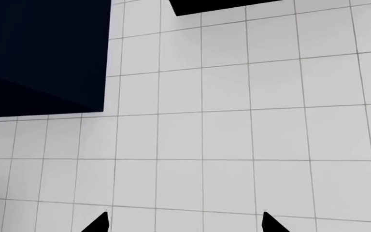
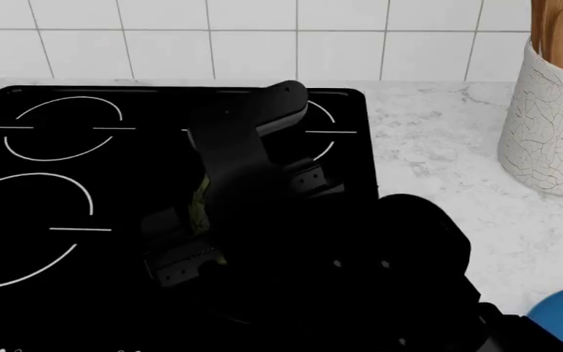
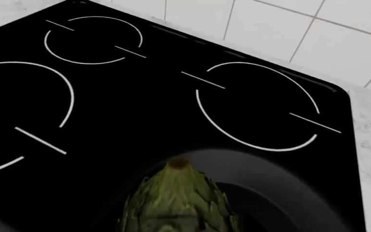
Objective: Pick the artichoke from the pan and place it on the plate.
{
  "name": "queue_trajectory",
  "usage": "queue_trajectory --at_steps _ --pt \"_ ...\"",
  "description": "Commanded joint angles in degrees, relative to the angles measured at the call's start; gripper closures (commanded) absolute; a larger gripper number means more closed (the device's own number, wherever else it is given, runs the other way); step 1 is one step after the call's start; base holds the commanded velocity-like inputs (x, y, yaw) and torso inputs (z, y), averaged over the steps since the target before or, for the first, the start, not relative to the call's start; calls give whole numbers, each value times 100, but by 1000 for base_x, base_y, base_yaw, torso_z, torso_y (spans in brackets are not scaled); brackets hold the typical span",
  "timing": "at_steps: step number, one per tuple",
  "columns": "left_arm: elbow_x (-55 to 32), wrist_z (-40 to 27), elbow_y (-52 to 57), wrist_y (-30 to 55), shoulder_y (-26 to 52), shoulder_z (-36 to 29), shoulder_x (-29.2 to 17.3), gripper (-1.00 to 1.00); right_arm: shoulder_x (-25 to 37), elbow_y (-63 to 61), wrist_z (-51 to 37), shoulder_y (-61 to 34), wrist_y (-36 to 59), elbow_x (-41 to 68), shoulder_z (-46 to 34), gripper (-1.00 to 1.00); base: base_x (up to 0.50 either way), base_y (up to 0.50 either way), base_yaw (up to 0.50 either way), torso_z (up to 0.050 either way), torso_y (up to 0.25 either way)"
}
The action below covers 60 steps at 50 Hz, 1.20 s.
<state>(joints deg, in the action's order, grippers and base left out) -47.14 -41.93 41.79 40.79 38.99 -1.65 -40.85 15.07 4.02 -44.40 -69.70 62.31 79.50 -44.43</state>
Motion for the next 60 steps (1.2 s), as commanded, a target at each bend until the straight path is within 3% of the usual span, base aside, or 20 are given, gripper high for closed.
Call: queue_trajectory --at_steps 1,16,36,46,60 --pt "-14 -23 14 -27 -60 30 -11 -100 84 -45 -23 77 108 -56 -121 100 0 0 -3 0 0" --pt "-16 -16 16 -69 -97 14 -5 -100 247 -350 -359 -65 150 164 67 100 0 0 -1 0 0" --pt "-176 -117 186 -14 -139 109 -73 -100 675 -1236 -1536 -441 405 1265 666 100 0 0 0 0 0" --pt "-135 -108 143 -4 -43 -10 -21 -100 1261 -1892 -2542 -646 380 2322 1130 100 0 0 0 0 0" --pt "-140 -118 141 16 53 -110 27 -100 2795 -2899 -3731 -235 -161 3518 1919 100 0 0 0 0 0"
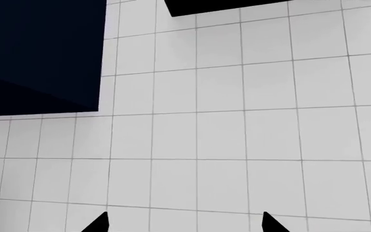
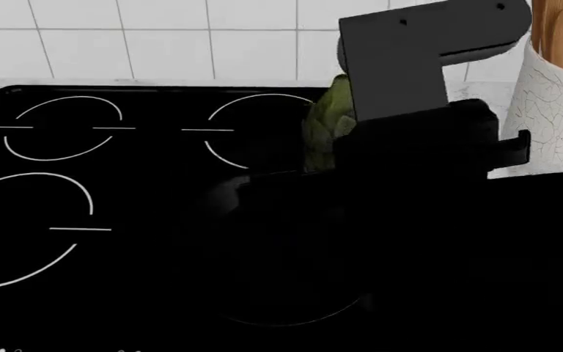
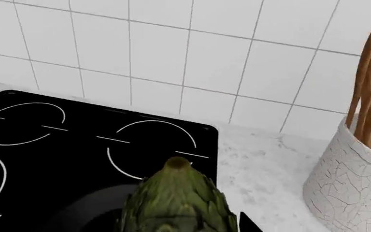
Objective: Pick the artichoke from the pan and place it on the plate.
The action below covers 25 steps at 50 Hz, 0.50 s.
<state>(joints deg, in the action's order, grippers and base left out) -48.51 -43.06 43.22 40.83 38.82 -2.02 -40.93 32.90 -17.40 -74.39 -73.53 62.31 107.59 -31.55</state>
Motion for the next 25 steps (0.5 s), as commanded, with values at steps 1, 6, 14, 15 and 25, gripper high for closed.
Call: queue_trajectory --at_steps 1,6,14,15,25 --pt "13 6 -11 -10 57 -79 43 -100 1144 -855 -824 202 -226 805 698 100 0 0 0 0 0" --pt "21 36 -25 -45 42 -98 57 -100 1588 -1190 -1074 514 -482 1031 917 100 0 0 0 0 0" --pt "45 77 -56 -111 -4 -104 68 -100 2369 -1602 -1186 1042 -880 1258 1382 100 0 0 0 0 1" --pt "54 80 -65 -113 8 -119 75 -100 2438 -1627 -1160 1122 -920 1247 1437 100 0 0 0 0 0" --pt "126 119 -131 -159 16 -224 128 -100 3116 -1910 -837 2357 -1435 1029 2192 100 0 0 0 0 1"
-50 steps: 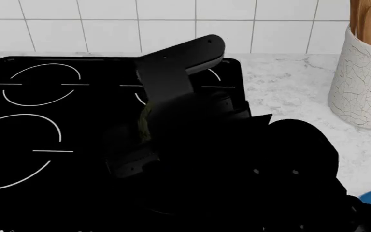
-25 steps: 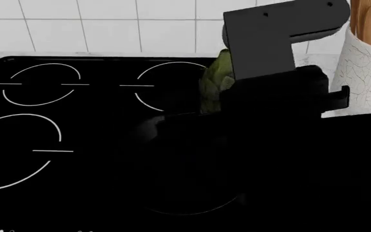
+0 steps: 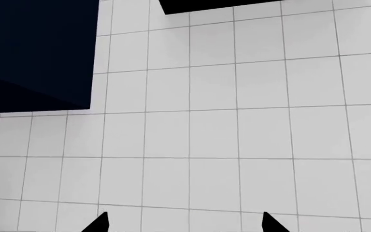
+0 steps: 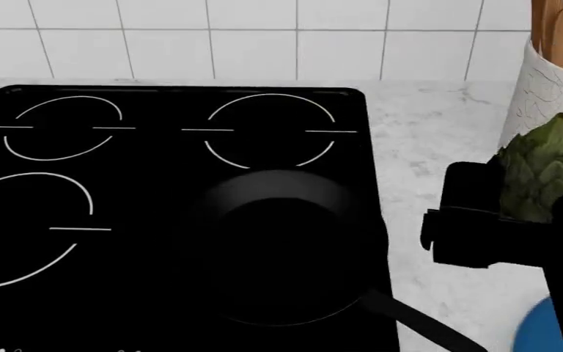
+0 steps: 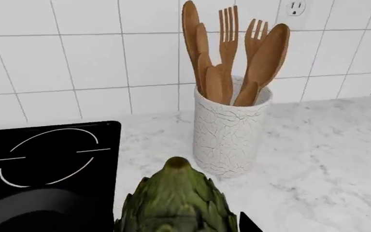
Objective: Pick the artichoke from the pan and place it on the plate.
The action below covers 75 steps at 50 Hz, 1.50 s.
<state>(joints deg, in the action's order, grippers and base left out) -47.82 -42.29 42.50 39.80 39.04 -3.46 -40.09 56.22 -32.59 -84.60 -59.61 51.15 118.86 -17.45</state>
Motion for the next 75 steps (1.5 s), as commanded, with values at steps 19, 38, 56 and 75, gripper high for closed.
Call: queue_trajectory --at_steps 19,38,56,75 --pt "100 105 -83 -230 -198 -42 40 -100 1385 -815 441 2908 -903 -300 2085 100 0 0 0 0 1" --pt "45 94 -44 -293 -313 50 -13 -100 1097 -1056 474 4874 -592 -251 4293 100 0 0 0 0 1" --pt "156 179 -187 -410 -341 -47 50 -100 601 -995 588 5690 -140 -454 5273 100 0 0 0 0 1" --pt "160 161 -174 -441 -395 -58 46 -100 40 -994 792 6359 230 -596 6162 100 0 0 0 0 1"
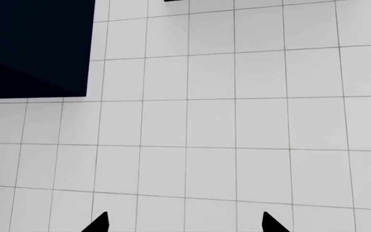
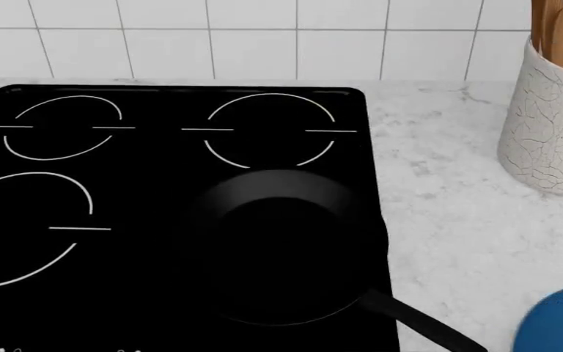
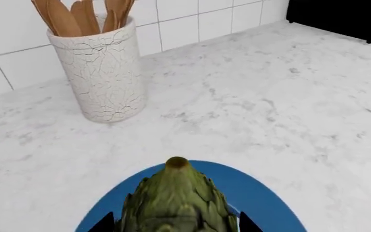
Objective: Pick the artichoke from the pan and place it on the plate.
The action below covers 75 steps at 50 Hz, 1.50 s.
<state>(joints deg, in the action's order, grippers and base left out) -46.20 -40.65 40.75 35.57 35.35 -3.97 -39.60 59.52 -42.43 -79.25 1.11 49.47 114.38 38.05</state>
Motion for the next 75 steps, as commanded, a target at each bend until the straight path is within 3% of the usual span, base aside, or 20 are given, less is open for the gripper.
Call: queue_trajectory --at_steps 1,74,75 --pt "7 -2 -4 -26 -33 -9 0 -100 -308 -12 263 306 410 -159 630 100 0 0 0 0 10" --pt "203 61 -224 -216 -183 -152 25 -100 -1085 499 1074 461 544 -1285 191 100 0 0 0 0 0" --pt "196 57 -214 -212 -183 -151 24 -100 -1084 487 1084 475 546 -1270 213 -100 0 0 0 0 0"
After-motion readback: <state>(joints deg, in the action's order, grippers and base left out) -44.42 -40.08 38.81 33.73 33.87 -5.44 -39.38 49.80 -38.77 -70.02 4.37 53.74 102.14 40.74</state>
